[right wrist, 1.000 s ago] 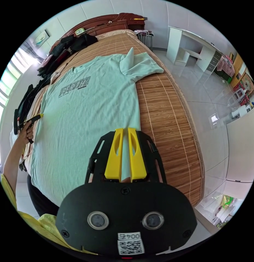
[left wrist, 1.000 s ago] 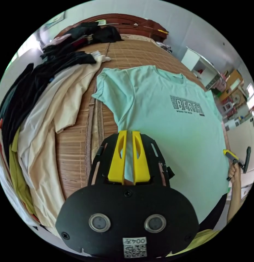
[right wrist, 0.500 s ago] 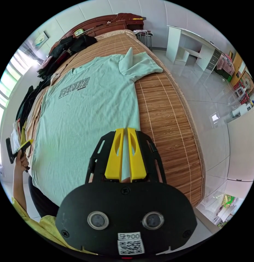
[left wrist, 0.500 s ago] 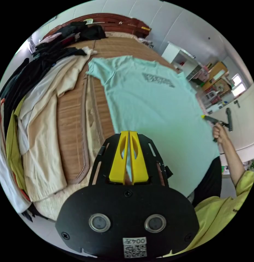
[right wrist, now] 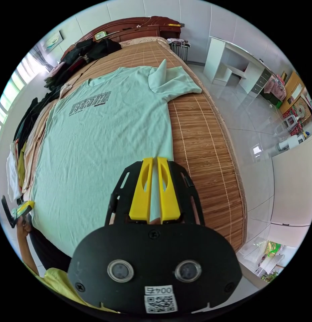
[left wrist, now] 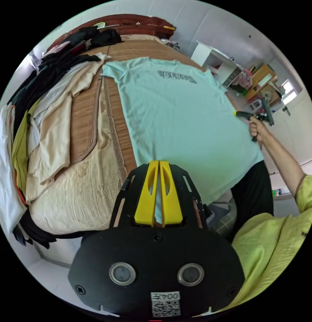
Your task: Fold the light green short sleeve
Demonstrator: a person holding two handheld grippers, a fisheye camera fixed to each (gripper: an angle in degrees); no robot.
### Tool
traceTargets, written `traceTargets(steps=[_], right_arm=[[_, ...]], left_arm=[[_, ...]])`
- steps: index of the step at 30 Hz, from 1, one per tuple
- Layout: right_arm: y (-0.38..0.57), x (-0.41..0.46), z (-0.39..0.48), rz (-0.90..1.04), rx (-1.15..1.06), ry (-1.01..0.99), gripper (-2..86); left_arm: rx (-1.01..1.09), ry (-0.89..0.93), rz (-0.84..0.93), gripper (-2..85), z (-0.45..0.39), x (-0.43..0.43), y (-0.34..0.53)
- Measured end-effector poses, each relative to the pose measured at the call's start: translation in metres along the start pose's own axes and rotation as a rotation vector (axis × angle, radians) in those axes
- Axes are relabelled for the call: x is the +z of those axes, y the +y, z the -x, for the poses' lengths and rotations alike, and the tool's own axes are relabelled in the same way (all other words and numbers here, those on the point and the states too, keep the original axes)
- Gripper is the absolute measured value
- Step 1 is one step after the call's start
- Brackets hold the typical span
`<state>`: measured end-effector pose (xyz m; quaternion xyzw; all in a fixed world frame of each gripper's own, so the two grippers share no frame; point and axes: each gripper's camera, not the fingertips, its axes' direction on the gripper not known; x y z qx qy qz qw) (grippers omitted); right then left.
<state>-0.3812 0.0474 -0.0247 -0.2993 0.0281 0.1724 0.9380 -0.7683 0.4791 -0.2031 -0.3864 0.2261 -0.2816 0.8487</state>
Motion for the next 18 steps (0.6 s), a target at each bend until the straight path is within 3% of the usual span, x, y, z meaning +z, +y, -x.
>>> traceTargets(steps=[4, 8, 10, 18], right_arm=[[0.009, 0.007, -0.009, 0.001, 0.008, -0.017, 4.1], [0.017, 0.014, -0.019, 0.001, 0.02, -0.033, 4.1], [0.024, 0.018, -0.021, 0.001, 0.004, -0.024, 4.3], [0.119, -0.034, -0.068, -0.135, -0.056, -0.205, 6.6]], left_arm=[[-0.036, 0.03, -0.075, 0.8, -0.006, -0.04, 0.017], [-0.047, 0.019, 0.013, 0.8, -0.009, -0.023, 0.04], [-0.092, 0.058, -0.033, 0.8, -0.004, -0.035, 0.042], [0.042, -0.003, -0.023, 0.7, -0.052, -0.064, 0.083]])
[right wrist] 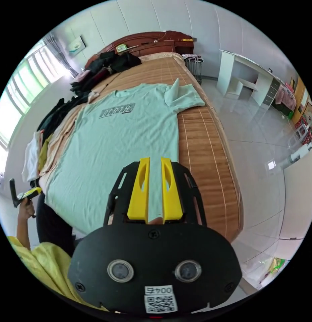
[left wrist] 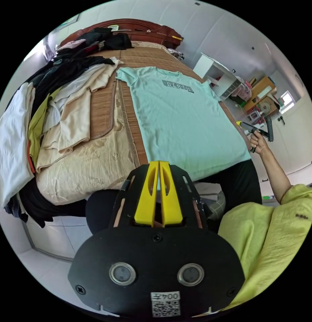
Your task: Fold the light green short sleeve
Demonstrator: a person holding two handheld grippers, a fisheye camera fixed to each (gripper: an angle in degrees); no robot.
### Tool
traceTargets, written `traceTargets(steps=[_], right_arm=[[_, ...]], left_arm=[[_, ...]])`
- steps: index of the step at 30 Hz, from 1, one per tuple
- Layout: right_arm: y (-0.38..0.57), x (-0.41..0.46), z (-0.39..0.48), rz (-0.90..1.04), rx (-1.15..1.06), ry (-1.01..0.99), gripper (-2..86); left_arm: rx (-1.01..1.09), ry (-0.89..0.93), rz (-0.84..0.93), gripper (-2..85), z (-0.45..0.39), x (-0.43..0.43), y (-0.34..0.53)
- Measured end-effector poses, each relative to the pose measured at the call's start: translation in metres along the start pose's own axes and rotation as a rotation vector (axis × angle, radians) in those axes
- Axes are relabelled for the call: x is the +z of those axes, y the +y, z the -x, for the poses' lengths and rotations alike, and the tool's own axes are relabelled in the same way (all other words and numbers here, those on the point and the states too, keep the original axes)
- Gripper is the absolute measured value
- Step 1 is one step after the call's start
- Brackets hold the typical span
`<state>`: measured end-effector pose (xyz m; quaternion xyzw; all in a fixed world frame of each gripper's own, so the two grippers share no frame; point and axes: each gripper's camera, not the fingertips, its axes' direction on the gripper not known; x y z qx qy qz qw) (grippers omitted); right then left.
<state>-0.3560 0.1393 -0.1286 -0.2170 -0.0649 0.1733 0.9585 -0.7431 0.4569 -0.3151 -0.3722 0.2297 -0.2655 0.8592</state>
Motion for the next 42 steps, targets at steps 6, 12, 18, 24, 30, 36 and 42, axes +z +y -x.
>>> traceTargets(steps=[6, 12, 18, 24, 30, 36, 42], right_arm=[[0.132, -0.047, -0.093, -0.062, 0.301, -0.227, 7.1], [0.191, -0.036, -0.124, -0.041, 0.38, -0.331, 8.8], [0.188, -0.021, -0.117, -0.007, 0.33, -0.353, 10.6], [0.167, -0.01, -0.091, 0.115, 0.198, -0.235, 8.4], [0.163, 0.002, -0.088, 0.15, 0.185, -0.098, 2.0], [0.155, -0.014, -0.084, 0.157, 0.187, -0.068, 5.6], [0.125, -0.025, -0.049, 0.023, 0.061, -0.01, 5.2]], left_arm=[[0.069, -0.039, 0.041, 0.7, -0.032, 0.024, 0.009], [0.018, -0.039, 0.139, 0.7, -0.031, 0.054, 0.001], [0.01, -0.054, 0.156, 0.8, -0.039, 0.068, 0.002], [0.019, -0.08, 0.157, 0.8, -0.046, 0.079, 0.006], [0.0, -0.074, 0.163, 0.8, -0.042, 0.09, 0.011], [-0.013, -0.06, 0.166, 0.7, -0.035, 0.099, 0.016], [-0.018, -0.049, 0.156, 0.6, -0.029, 0.105, 0.024]])
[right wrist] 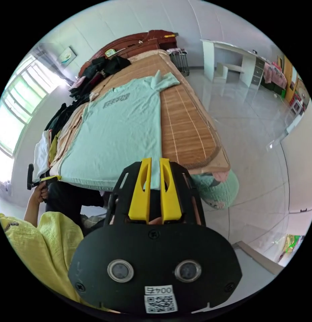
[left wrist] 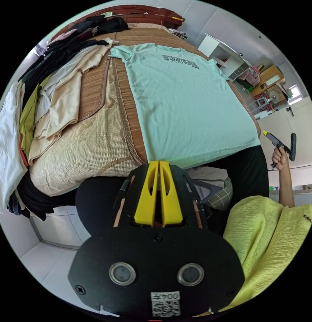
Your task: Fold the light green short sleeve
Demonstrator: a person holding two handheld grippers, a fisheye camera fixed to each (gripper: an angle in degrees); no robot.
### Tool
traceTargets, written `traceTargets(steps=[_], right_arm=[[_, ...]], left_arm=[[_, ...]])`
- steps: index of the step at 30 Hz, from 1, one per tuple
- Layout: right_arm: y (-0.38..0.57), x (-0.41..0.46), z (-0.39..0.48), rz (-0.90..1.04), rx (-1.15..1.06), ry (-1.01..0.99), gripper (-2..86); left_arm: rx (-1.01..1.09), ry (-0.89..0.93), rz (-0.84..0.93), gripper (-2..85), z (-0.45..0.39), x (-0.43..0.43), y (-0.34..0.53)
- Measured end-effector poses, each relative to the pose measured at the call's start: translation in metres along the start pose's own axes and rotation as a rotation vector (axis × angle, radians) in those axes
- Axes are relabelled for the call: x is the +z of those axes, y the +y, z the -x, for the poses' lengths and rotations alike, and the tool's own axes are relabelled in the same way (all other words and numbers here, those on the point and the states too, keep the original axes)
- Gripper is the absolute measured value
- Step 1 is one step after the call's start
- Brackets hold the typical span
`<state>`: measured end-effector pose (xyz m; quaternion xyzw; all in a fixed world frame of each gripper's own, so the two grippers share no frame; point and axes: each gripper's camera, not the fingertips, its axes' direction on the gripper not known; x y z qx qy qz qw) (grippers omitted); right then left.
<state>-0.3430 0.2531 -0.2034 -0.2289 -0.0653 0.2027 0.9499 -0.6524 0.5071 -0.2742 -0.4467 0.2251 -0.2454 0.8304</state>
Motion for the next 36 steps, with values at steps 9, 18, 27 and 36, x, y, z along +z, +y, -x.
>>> traceTargets(steps=[9, 18, 27, 36], right_arm=[[-0.028, 0.042, 0.001, 0.125, -0.038, 0.056, 0.9], [-0.111, 0.056, 0.018, 0.082, -0.144, 0.081, 0.3], [-0.173, 0.131, 0.012, 0.26, -0.197, 0.128, -0.5], [-0.211, 0.087, -0.094, -0.065, 0.201, -0.269, 4.9]], left_arm=[[-0.009, 0.025, -0.159, 0.8, 0.016, -0.034, -0.005], [0.088, -0.073, -0.144, 0.9, 0.016, 0.025, -0.135], [0.035, -0.077, -0.063, 0.8, 0.06, 0.106, -0.159], [0.108, -0.048, -0.202, 0.8, 0.047, 0.087, -0.148]])
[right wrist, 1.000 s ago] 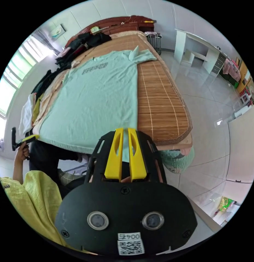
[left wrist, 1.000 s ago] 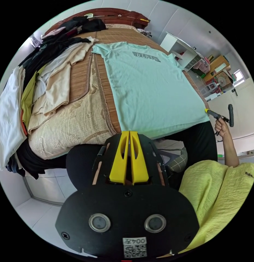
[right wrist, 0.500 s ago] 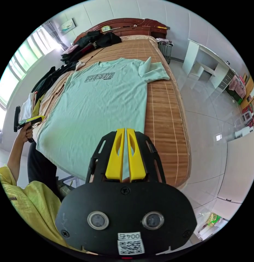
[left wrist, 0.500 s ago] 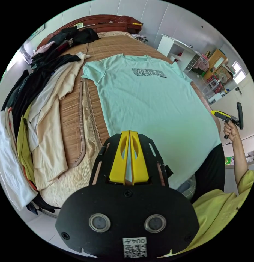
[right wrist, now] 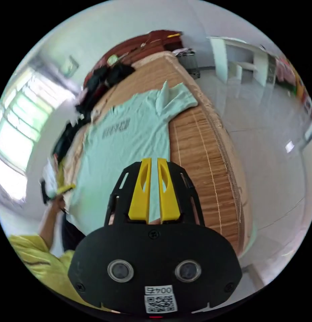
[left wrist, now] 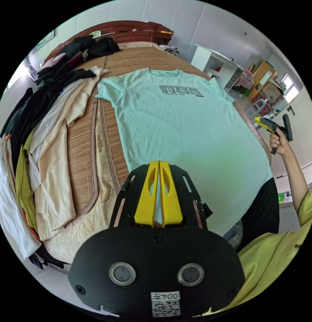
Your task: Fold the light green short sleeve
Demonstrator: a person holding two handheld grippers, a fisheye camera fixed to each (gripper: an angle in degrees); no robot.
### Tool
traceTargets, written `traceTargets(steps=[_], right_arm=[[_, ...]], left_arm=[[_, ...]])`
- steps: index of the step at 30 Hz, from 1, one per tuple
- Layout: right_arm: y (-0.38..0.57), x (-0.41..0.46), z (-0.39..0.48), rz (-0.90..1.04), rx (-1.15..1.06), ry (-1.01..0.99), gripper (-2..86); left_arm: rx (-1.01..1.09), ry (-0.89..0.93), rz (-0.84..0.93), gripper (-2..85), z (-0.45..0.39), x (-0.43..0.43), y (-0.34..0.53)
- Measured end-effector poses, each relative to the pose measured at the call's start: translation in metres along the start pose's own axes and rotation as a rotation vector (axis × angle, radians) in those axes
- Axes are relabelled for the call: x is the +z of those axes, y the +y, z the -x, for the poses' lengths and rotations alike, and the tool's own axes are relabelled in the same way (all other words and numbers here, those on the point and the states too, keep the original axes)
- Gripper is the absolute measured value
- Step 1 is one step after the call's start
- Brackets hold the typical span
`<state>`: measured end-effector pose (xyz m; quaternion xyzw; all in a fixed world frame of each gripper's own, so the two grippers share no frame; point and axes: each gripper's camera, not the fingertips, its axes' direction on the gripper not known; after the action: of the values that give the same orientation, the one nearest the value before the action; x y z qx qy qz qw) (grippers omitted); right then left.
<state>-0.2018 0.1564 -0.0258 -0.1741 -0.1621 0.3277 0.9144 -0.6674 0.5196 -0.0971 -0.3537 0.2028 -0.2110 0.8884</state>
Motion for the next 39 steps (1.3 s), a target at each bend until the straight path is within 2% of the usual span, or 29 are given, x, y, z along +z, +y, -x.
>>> traceTargets(steps=[4, 6, 11, 15, 23, 29, 32, 35, 39], right_arm=[[-0.045, 0.004, -0.066, -0.109, 0.334, -0.345, 8.8], [-0.06, 0.012, -0.082, -0.142, 0.424, -0.382, 9.3], [-0.087, 0.032, -0.104, -0.165, 0.574, -0.371, 9.6], [-0.107, 0.047, -0.117, -0.177, 0.648, -0.369, 10.5], [-0.154, 0.064, -0.105, -0.12, 0.659, -0.294, 8.5], [-0.192, 0.074, -0.073, -0.035, 0.625, -0.189, 2.9], [-0.205, 0.066, -0.041, -0.063, 0.538, -0.102, 0.4], [-0.222, 0.054, 0.014, -0.1, 0.331, 0.053, -0.4], [-0.235, 0.05, 0.118, -0.131, -0.102, 0.324, -0.7]], left_arm=[[0.046, 0.027, 0.017, 0.8, -0.016, 0.022, -0.017], [0.065, 0.034, 0.032, 0.8, -0.023, 0.033, -0.021], [0.117, 0.094, 0.031, 0.9, -0.045, 0.06, -0.033], [0.188, 0.05, 0.084, 0.9, -0.06, 0.094, -0.041], [0.228, 0.037, 0.147, 0.9, -0.046, 0.126, -0.043], [0.206, 0.068, 0.153, 0.9, -0.019, 0.14, -0.045], [0.203, 0.073, 0.154, 0.9, -0.007, 0.146, -0.046], [0.201, 0.076, 0.153, 0.9, 0.006, 0.151, -0.046], [0.205, 0.069, 0.149, 0.9, 0.021, 0.159, -0.046]])
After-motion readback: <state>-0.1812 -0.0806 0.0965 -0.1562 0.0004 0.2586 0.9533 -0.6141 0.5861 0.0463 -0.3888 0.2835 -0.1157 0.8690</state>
